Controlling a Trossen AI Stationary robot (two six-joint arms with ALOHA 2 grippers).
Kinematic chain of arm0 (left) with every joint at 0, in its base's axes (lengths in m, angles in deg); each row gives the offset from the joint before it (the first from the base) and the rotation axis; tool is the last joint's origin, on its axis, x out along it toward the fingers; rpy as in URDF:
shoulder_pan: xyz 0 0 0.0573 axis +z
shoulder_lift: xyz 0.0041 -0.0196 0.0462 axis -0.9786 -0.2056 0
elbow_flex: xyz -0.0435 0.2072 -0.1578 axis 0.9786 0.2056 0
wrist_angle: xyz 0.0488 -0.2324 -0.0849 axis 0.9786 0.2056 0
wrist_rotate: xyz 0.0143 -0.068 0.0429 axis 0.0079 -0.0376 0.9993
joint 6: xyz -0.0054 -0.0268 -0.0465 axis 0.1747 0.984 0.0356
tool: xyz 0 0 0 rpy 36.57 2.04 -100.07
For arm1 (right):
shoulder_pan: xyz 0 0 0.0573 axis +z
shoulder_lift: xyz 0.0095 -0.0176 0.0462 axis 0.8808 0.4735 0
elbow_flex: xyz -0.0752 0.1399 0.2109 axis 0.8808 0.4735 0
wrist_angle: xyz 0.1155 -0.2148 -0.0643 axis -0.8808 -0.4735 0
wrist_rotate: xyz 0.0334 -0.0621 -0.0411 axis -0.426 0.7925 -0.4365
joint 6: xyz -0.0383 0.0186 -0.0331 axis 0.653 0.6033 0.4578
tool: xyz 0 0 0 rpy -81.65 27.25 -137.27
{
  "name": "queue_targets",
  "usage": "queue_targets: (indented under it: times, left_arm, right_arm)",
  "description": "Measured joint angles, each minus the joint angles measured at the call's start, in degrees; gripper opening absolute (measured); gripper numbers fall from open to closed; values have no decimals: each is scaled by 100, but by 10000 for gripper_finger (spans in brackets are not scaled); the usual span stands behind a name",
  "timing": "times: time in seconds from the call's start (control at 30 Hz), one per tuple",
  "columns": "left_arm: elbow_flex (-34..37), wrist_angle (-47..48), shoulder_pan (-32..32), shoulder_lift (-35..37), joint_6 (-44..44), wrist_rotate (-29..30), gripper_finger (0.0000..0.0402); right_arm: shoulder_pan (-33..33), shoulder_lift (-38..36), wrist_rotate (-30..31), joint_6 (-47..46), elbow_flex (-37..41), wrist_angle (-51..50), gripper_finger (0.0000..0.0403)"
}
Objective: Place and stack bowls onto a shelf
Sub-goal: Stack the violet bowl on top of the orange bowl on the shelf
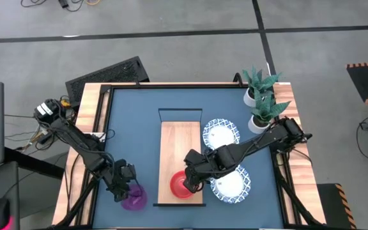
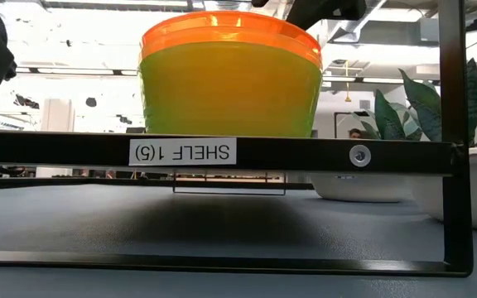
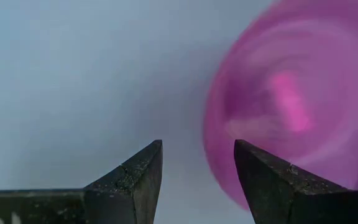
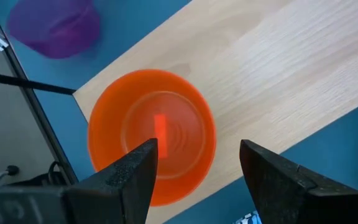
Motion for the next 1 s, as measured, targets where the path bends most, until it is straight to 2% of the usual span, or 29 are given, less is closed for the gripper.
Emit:
queue_targets:
  times: [0.1,0.17,0.23,0.37,0.43,0.7,0.83,1.0]
  left_arm:
    - [5,-8,-2,0,-27,1,174]
    - [7,-49,-2,0,-61,-45,154]
    - [7,-68,-2,0,-63,-55,123]
    - [7,-31,-2,0,-82,-56,34]
    - [7,22,5,0,56,34,10]
    - [-309,408,219,132,536,663,0]
    - [-784,1226,361,376,599,1145,0]
    - [-1578,2855,509,652,716,1763,0]
  right_arm:
    - [14,0,0,-18,0,2,254]
    - [16,0,0,-59,0,2,254]
    - [14,0,0,-61,0,2,254]
    - [11,0,0,-68,0,4,254]
    - [12,0,5,-123,0,2,254]
    - [-51,0,125,-235,0,7,254]
    - [-127,0,133,-275,2,31,254]
    - [-194,0,170,-297,2,122,254]
